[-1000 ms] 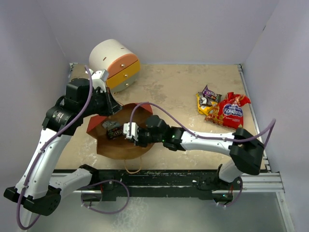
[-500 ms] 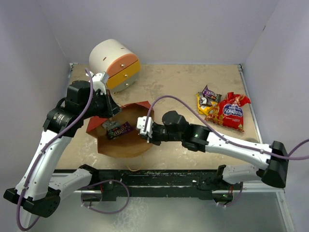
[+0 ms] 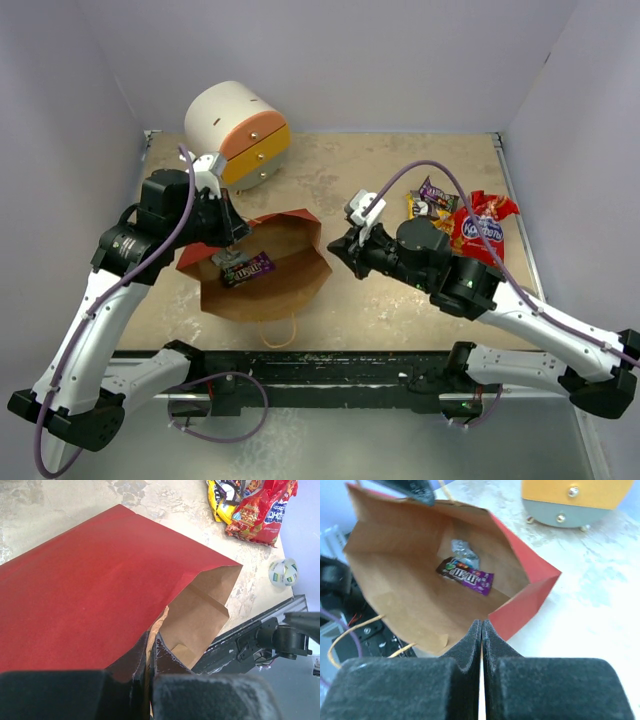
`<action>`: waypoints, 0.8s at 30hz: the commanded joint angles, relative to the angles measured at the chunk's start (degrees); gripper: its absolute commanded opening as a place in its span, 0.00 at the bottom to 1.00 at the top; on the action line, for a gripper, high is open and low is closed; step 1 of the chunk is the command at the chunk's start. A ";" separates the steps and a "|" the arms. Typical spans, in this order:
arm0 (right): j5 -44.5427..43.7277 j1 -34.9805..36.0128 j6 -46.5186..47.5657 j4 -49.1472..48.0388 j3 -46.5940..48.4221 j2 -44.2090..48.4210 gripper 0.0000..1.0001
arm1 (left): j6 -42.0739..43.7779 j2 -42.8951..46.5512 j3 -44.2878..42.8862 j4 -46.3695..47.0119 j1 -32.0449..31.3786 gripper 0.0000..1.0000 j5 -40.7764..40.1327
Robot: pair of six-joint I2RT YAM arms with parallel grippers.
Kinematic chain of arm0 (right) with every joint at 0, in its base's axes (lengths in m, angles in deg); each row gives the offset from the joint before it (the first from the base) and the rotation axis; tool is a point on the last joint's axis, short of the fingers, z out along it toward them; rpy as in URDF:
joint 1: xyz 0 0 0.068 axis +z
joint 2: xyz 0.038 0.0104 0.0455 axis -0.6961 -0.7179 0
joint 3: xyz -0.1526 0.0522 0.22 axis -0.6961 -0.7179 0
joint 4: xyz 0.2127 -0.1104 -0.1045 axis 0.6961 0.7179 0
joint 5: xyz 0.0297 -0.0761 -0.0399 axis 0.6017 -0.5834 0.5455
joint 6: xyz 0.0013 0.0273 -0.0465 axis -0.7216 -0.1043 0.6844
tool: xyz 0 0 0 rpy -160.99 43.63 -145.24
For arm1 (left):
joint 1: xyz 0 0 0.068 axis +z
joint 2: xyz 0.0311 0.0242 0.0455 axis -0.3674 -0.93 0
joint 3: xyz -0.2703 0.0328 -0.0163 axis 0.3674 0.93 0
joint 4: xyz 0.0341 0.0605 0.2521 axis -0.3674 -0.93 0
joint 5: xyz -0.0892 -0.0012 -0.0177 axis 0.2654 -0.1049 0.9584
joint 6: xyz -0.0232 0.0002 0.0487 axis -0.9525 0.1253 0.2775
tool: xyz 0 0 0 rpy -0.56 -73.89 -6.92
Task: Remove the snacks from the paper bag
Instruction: Take out the snack from the paper bag.
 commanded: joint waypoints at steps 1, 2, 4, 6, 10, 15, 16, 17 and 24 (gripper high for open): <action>-11.94 -1.31 -7.02 -2.80 2.40 1.28 0.00 | 0.72 0.24 -0.50 1.56 0.09 0.00 -0.82; -11.55 -1.62 -6.38 -3.49 2.45 1.29 0.00 | 0.66 0.33 -0.49 1.68 0.04 0.00 -0.78; -6.39 -1.81 -2.60 -4.91 3.06 0.21 0.00 | 0.61 0.59 -0.38 2.09 0.09 0.00 -0.55; 3.17 -1.81 5.43 -6.96 2.99 -2.77 0.00 | 0.61 0.64 -0.21 2.77 0.08 0.00 0.48; 17.32 0.36 11.63 -12.02 2.73 -12.21 0.00 | 1.32 0.80 0.87 6.69 0.11 0.00 5.47; 16.19 5.84 19.57 -22.51 1.53 -22.37 0.03 | 2.06 2.04 0.98 11.73 0.11 0.00 10.15; 16.21 5.87 20.60 -25.14 1.14 -24.19 0.03 | 1.89 2.48 1.08 12.47 0.09 0.00 10.46; 16.18 5.94 21.73 -27.31 0.67 -26.01 0.03 | 1.59 2.95 1.41 12.94 0.11 0.00 10.66; 11.52 6.04 27.62 -37.62 1.95 -40.01 0.16 | 0.47 3.59 2.41 15.40 0.05 0.00 12.53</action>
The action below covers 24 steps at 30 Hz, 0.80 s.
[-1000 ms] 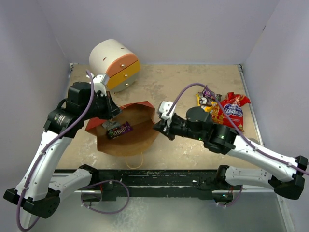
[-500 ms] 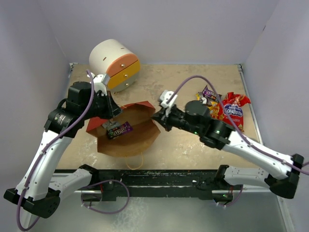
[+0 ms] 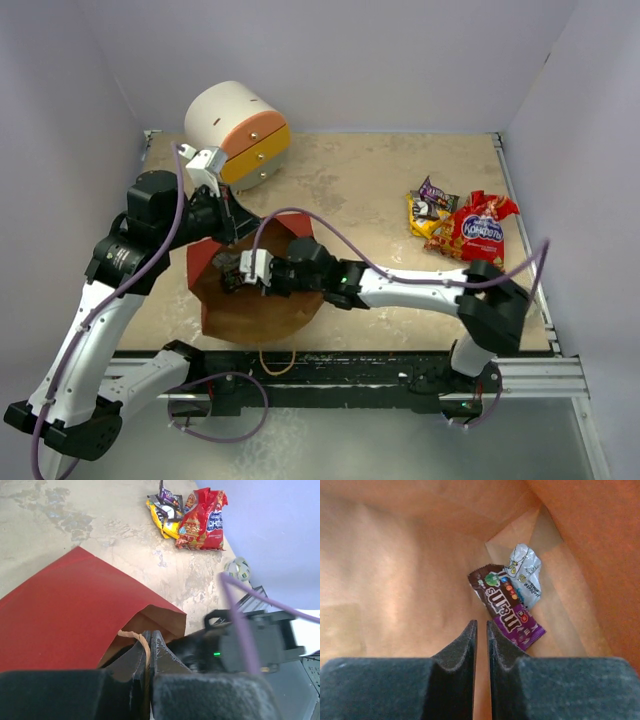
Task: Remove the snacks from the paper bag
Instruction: Take out the snack from the paper bag.
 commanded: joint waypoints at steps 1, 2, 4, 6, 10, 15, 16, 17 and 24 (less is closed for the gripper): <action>-2.67 -0.29 5.86 -11.72 2.15 -6.50 0.16 | -0.49 0.56 0.57 5.41 0.09 0.00 2.63; -2.87 -0.30 6.43 -12.64 2.75 -8.23 0.19 | -0.61 0.54 0.50 5.44 0.04 0.00 2.79; -4.07 -0.30 6.29 -13.78 4.31 -11.59 0.25 | -0.71 0.49 0.24 5.40 0.09 0.00 3.03; -5.09 -0.30 5.23 -14.91 5.54 -14.50 0.31 | -0.91 0.59 0.02 5.16 0.09 0.00 3.15; -8.41 -0.11 1.31 -18.33 7.09 -18.95 0.45 | -0.90 0.88 -0.20 4.67 0.07 0.00 4.41; -11.87 -0.11 -3.04 -20.75 9.47 -23.48 0.57 | -0.55 1.33 0.50 4.37 0.06 0.00 4.87; -12.33 -0.10 -3.64 -20.81 10.09 -24.30 0.61 | -0.57 1.30 0.56 4.51 0.08 0.00 5.04; -12.32 -0.11 -4.18 -20.61 10.87 -25.03 0.63 | -0.67 1.20 0.52 4.52 0.03 0.00 5.18; -9.48 -0.12 -5.37 -16.28 13.35 -29.40 0.69 | 0.02 0.07 -1.78 2.96 0.11 0.00 5.10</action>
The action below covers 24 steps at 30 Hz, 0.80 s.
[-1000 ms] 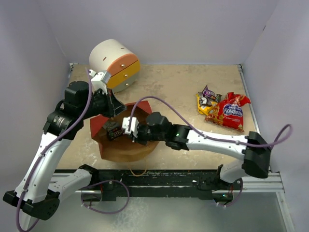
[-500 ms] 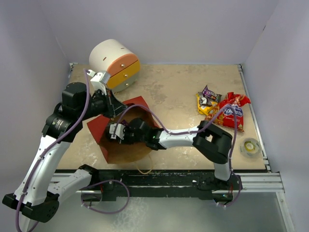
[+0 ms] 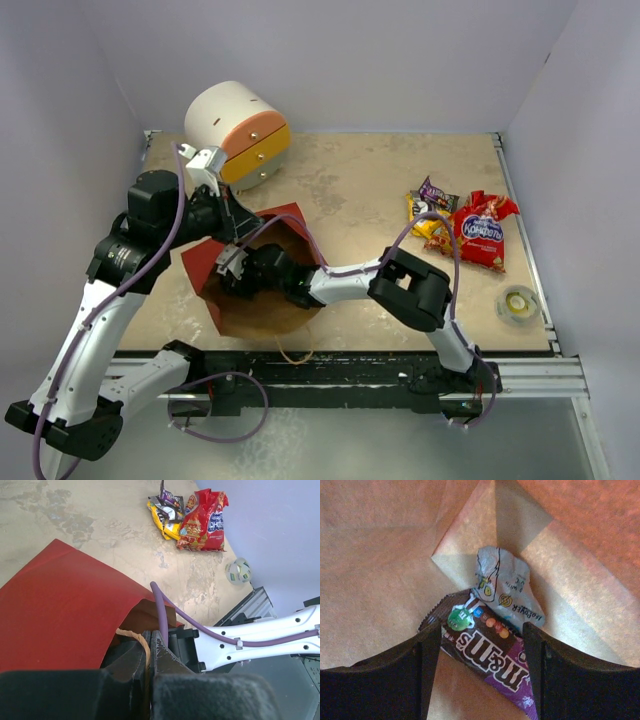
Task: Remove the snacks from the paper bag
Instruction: Take out the snack from the paper bag.
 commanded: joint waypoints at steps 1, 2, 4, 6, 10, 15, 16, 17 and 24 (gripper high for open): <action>0.35 0.05 -2.83 1.72 1.41 -1.61 0.70 | 0.41 -0.12 -2.77 1.32 -0.30 0.00 3.81; 0.07 0.09 -3.54 1.81 1.42 -2.19 0.70 | 0.74 -0.03 -2.96 1.01 -0.26 0.00 3.65; -0.94 0.10 -3.74 2.92 2.06 -3.61 0.71 | 1.23 0.09 -2.99 0.60 -0.26 0.00 3.23; -2.72 0.04 -4.02 4.72 3.40 -5.28 0.71 | 1.43 0.43 -2.93 0.20 -0.26 0.00 2.60; -6.07 -0.31 -4.63 7.86 5.33 -8.20 0.71 | 1.51 1.35 -2.65 -0.50 -0.24 0.00 1.45; -8.22 -0.54 -4.14 6.77 5.92 -9.19 0.60 | 1.74 2.03 -1.66 -1.85 -0.31 0.00 1.21; -8.13 -0.62 -3.45 6.38 6.08 -9.01 0.56 | 1.75 2.12 -1.47 -2.16 -0.32 0.00 1.17; -7.97 -0.59 -2.69 6.03 6.47 -8.69 0.51 | 1.74 2.07 -1.34 -2.58 -0.25 0.00 0.90; -7.73 -0.55 -0.05 6.72 7.27 -3.62 0.26 | 0.73 2.21 -0.13 -3.92 -0.24 0.00 -3.25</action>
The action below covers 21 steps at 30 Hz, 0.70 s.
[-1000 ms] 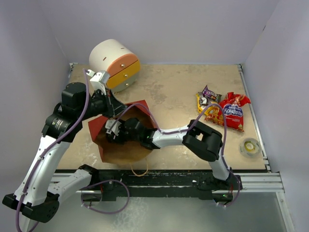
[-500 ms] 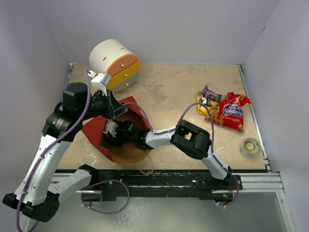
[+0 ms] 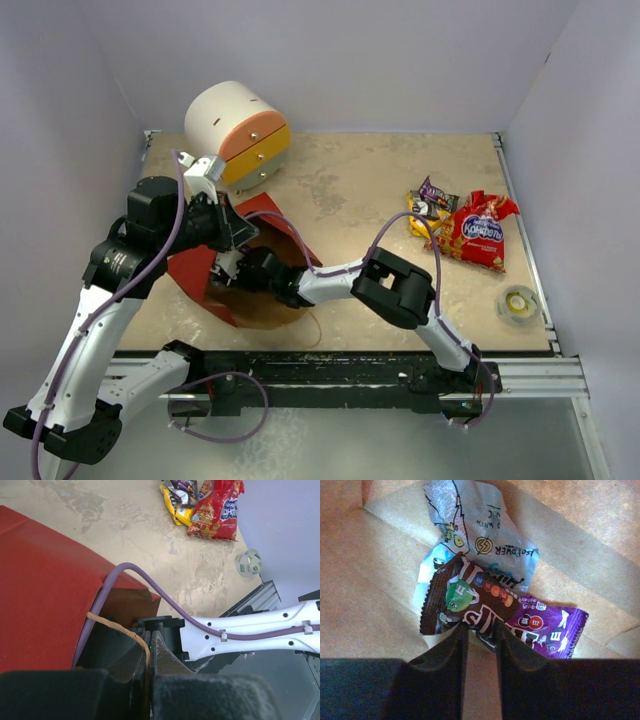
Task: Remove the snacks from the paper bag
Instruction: Take out the snack from the paper bag.
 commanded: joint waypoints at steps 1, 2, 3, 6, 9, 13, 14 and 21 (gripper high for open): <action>-1.94 -0.48 1.42 2.92 0.94 4.65 0.23 | -0.13 0.74 0.11 1.37 -0.24 0.00 -2.11; -2.37 -0.44 1.55 2.85 0.50 5.50 0.19 | -0.38 0.52 0.27 1.39 -0.23 0.00 -2.55; -2.17 -0.41 1.98 2.42 -0.01 6.33 0.16 | -0.68 0.13 0.26 1.34 -0.23 0.00 -2.79; -1.02 -0.37 0.84 2.19 -1.94 8.65 0.07 | -1.29 -0.63 0.52 1.28 -0.25 0.00 -3.01; -0.84 -0.19 -0.29 2.54 -3.86 11.05 0.01 | -1.57 -0.63 0.89 1.32 -0.23 0.00 -4.13; -0.19 0.07 -1.58 3.30 -7.31 15.03 0.00 | -1.79 -1.00 0.80 1.54 -0.22 0.00 -4.93; 0.51 0.16 -1.70 3.32 -8.34 16.26 0.00 | -1.98 -1.29 0.79 1.54 -0.24 0.00 -5.11; 6.71 1.21 -4.25 1.92 -16.58 26.30 0.00 | -3.65 -3.11 -0.84 -1.06 -0.22 0.00 -7.75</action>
